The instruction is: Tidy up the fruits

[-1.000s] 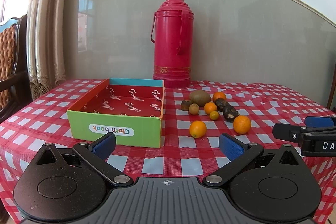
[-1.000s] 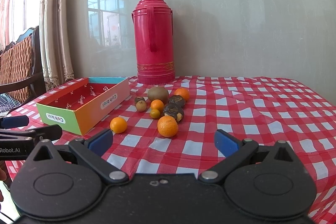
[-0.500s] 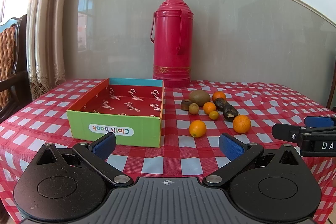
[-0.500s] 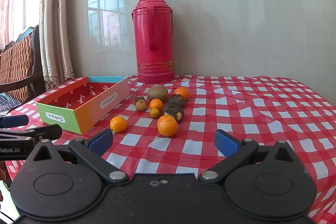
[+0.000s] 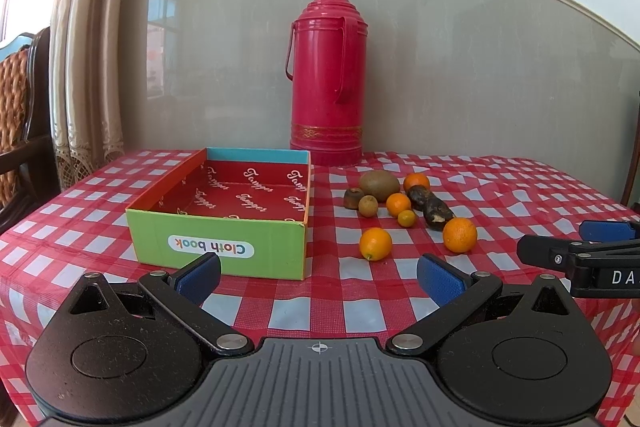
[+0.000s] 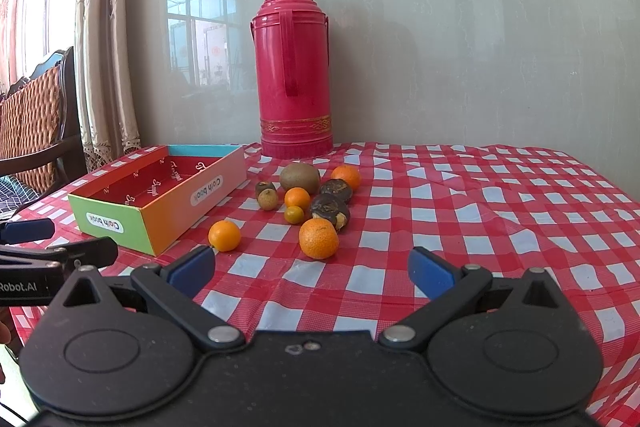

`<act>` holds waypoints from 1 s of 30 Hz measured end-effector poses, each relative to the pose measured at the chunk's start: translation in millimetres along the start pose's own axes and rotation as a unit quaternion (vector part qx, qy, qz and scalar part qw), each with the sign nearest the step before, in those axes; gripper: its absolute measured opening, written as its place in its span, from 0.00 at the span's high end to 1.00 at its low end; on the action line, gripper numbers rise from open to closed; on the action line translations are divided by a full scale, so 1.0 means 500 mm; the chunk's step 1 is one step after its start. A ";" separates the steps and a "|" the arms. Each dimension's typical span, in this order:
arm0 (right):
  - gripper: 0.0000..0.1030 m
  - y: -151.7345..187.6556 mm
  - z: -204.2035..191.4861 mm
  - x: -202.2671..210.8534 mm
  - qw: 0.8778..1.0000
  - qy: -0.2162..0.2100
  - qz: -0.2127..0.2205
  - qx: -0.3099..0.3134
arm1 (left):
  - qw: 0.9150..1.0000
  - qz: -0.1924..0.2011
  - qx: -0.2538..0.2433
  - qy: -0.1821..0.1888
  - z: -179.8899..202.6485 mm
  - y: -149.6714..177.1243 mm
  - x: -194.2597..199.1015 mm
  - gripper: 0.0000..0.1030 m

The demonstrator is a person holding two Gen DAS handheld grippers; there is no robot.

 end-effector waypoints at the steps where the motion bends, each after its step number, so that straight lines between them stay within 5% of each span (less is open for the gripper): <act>1: 0.05 0.000 0.000 0.000 1.000 0.000 0.000 0.000 | 1.000 0.000 -0.001 -0.001 0.000 0.001 0.000 0.00; 24: 0.05 0.004 0.000 -0.001 1.000 0.002 0.001 0.000 | 1.000 -0.009 0.002 -0.003 0.004 0.003 -0.004 0.00; 30: 0.05 0.006 0.030 0.009 0.999 0.034 0.009 -0.013 | 0.999 -0.030 0.015 0.003 0.025 0.005 -0.022 0.00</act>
Point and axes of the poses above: each gripper's, at about its wrist camera, not at the fingertips, and x roughly against the way its jaws point, z to its right, y to its underside, the point moved 2 cm from there along -x, roughly the way its jaws point, and after that the axes turned 13 degrees about x, right-handed, at the moved point
